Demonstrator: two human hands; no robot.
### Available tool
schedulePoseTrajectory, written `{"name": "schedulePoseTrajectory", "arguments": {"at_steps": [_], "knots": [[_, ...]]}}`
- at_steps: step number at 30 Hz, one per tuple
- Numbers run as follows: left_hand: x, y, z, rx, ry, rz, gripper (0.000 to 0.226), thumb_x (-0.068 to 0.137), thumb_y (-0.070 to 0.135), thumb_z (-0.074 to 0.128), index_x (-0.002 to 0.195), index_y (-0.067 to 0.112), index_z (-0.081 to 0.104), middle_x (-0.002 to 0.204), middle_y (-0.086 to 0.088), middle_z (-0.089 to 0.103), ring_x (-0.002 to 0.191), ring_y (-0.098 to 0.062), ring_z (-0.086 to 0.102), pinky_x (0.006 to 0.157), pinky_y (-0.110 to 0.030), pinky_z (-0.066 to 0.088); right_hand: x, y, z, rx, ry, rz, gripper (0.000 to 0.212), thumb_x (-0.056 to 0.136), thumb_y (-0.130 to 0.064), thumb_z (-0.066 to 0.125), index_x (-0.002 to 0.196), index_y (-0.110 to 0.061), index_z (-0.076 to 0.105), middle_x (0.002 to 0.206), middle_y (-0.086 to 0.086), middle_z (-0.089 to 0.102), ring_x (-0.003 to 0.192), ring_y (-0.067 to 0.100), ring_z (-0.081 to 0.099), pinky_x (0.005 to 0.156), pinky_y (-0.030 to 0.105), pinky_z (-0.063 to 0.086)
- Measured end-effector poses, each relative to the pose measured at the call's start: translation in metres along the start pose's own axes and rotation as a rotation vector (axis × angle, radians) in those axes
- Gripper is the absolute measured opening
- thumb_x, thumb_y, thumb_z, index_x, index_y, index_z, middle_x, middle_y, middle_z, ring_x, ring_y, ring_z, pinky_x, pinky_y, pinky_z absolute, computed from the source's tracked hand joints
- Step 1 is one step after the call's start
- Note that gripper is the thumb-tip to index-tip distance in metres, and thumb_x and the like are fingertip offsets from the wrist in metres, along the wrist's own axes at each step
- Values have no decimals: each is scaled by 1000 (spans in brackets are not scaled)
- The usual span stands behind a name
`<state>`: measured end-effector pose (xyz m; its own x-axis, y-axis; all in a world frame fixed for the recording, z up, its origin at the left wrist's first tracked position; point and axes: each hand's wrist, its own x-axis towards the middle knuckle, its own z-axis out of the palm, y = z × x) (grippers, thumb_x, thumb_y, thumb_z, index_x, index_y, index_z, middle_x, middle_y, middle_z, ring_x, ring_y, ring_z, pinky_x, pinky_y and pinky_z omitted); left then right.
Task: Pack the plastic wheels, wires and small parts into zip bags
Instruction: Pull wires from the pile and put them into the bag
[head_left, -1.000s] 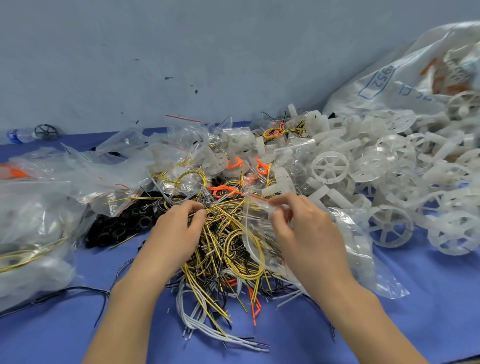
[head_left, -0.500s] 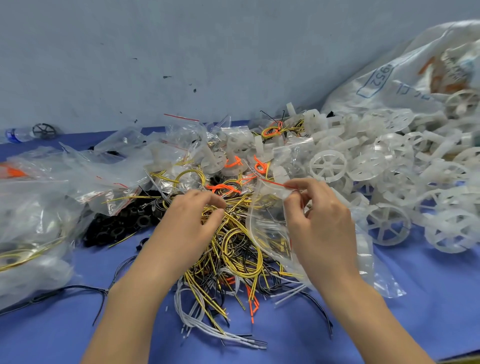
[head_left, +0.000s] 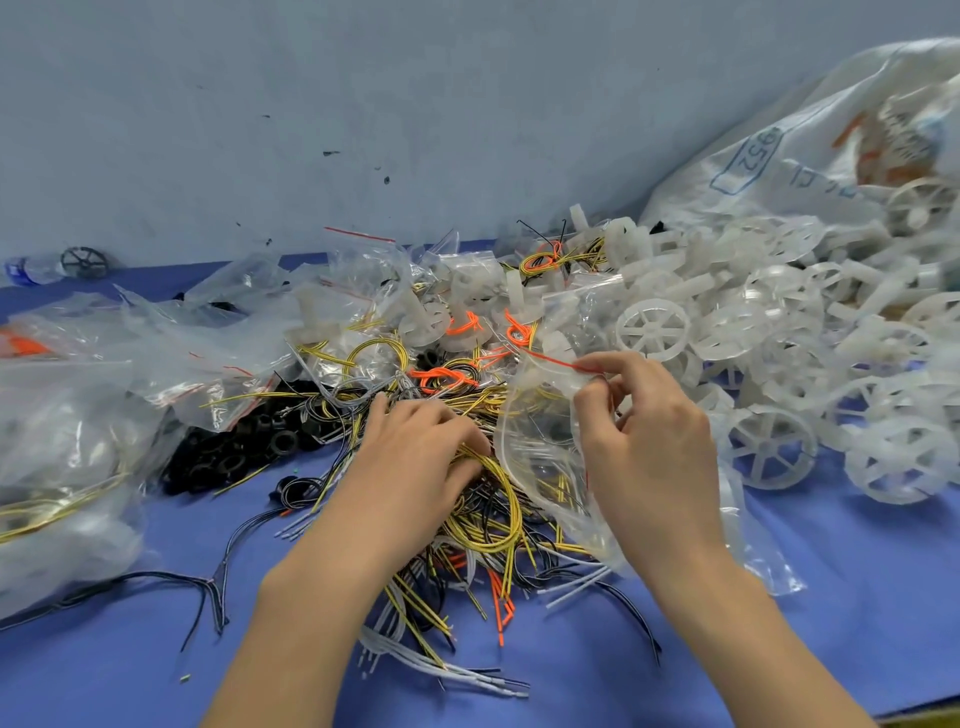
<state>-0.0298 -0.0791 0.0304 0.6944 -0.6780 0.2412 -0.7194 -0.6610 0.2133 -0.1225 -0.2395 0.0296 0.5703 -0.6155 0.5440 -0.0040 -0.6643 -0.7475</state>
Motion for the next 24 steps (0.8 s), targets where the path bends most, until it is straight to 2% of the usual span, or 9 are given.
{"name": "schedulePoseTrajectory", "arguments": {"at_steps": [4, 5, 8, 9, 14, 16, 20, 24], "knots": [[-2, -7, -18, -205, 122, 69, 9, 93, 29, 62, 101, 33, 64, 105, 20, 60, 113, -4, 41, 111, -50, 25, 2, 1, -1, -9, 9, -4, 19, 93, -22, 53, 99, -33, 66, 88, -12, 59, 67, 13, 56, 65, 40, 49], [-3, -9, -23, -252, 164, 79, 11, 92, 26, 63, 101, 33, 66, 104, 23, 61, 111, -3, 42, 110, -47, 29, 2, 1, -1, -13, 9, -8, 19, 93, -22, 53, 99, -34, 66, 88, -12, 59, 67, 13, 55, 65, 40, 49], [-7, -13, -36, -342, 321, 47, 15, 92, 24, 64, 102, 33, 68, 104, 34, 58, 110, -8, 49, 100, -24, 36, 1, 1, 0, -23, -5, -17, 20, 92, -22, 52, 100, -34, 66, 90, -10, 59, 67, 15, 55, 66, 41, 49], [-8, -14, -39, -359, 383, 26, 16, 92, 23, 64, 103, 33, 68, 104, 34, 57, 109, -10, 52, 96, -22, 37, 0, 1, 0, -28, -10, -23, 20, 92, -22, 52, 100, -35, 66, 91, -9, 60, 68, 15, 55, 65, 41, 49], [-10, -16, -45, -337, 577, -18, 20, 95, 21, 59, 108, 34, 66, 95, 37, 53, 101, -16, 50, 89, -45, 44, -1, -1, 3, -66, -112, -132, 23, 94, -26, 52, 105, -38, 68, 87, -10, 55, 64, 12, 52, 62, 38, 47], [-10, -17, -47, -322, 623, -28, 21, 96, 21, 57, 110, 35, 65, 94, 27, 55, 100, -19, 49, 87, -47, 44, -1, -1, 3, -108, -159, -188, 28, 93, -30, 50, 110, -41, 69, 82, -10, 48, 61, 9, 49, 57, 37, 46], [-9, -14, -48, -304, 573, 42, 19, 98, 26, 55, 108, 36, 67, 89, 14, 59, 95, -16, 45, 90, -46, 40, -2, -1, 2, -90, -204, -254, 32, 94, -20, 59, 109, -45, 72, 78, -16, 43, 59, 3, 45, 53, 30, 40], [-6, 0, -41, -218, 420, 153, 22, 94, 20, 60, 107, 32, 72, 84, 10, 62, 92, -13, 44, 107, -55, 31, -2, -1, 4, -71, -331, -218, 29, 94, -20, 56, 104, -41, 74, 81, -16, 45, 65, 3, 48, 60, 30, 41]]}}
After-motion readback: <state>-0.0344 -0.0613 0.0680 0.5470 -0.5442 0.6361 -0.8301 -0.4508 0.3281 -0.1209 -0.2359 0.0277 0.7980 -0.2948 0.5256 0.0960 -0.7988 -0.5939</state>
